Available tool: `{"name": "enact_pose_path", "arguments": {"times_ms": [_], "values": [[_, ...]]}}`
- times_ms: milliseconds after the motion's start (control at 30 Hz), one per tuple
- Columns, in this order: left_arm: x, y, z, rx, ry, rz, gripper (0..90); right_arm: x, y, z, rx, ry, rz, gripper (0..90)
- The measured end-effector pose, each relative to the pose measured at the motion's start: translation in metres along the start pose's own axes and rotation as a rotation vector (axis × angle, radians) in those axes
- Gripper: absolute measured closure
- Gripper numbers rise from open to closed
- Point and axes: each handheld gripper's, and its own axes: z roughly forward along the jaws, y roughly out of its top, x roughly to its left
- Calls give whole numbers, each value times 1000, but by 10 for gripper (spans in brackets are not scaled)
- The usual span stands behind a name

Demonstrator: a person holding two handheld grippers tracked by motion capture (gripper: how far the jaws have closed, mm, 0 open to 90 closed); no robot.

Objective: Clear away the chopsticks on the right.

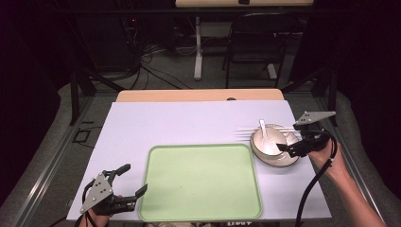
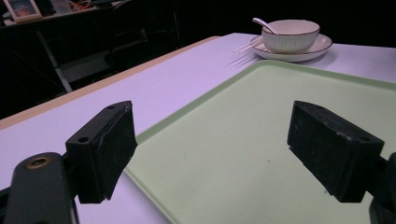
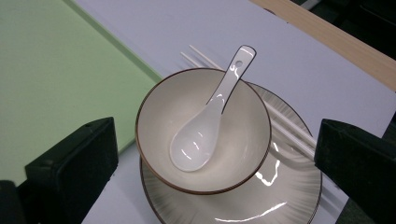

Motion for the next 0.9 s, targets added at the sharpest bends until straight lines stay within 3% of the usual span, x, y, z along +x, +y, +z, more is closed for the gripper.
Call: {"name": "enact_pose_path", "arguments": {"times_ms": [167,267,433,667,700,900], "values": [[0,0,0,0,0,-1,154,-12,8,7,26,3,18,0],[0,0,0,1,0,0,154,-18,14,11,39,-27,13,0],[0,0,0,1,0,-1,154,-32,26,16,57,-36,35,0],[0,0,0,1,0,0,154,-50,42,24,79,-36,33,70],[0,0,0,2,-1,0,154,-54,46,27,87,-37,29,135],[0,0,0,-1,0,0,154,-65,54,44,156,-37,13,232]]}}
